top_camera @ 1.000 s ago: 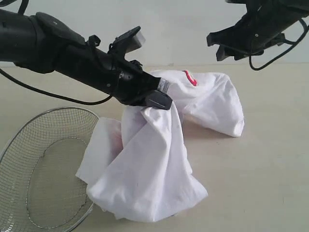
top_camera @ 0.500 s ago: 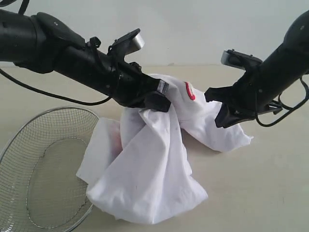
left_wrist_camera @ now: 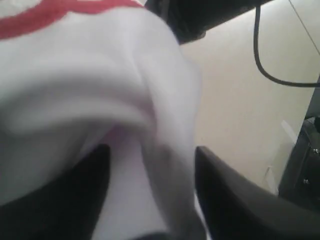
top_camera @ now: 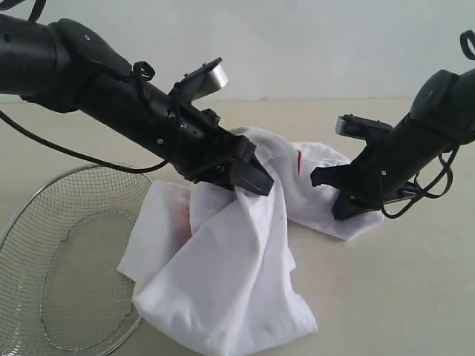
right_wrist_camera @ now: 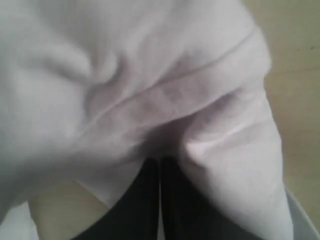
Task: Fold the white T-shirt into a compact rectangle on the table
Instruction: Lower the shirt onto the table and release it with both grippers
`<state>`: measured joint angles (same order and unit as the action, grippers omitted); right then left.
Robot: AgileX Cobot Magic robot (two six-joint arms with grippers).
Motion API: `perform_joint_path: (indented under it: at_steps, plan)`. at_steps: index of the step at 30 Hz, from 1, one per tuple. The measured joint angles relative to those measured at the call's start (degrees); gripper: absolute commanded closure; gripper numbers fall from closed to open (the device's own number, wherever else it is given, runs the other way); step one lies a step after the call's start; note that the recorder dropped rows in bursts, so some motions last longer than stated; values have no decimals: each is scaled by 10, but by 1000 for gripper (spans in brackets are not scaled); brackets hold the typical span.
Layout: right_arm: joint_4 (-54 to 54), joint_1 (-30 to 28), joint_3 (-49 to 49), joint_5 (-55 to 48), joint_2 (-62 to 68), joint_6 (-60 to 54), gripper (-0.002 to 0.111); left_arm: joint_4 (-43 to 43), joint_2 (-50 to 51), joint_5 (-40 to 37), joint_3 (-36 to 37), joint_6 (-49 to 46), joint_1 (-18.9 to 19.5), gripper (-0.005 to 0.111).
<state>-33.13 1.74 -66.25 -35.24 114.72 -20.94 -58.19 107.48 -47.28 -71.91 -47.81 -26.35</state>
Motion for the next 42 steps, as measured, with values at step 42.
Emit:
perform_joint_path:
  at_steps: [42]
  plan:
    - [197, -121, -253, -47, 131, 135, 108, 175, -104, -60, 0, 87, 98, 49]
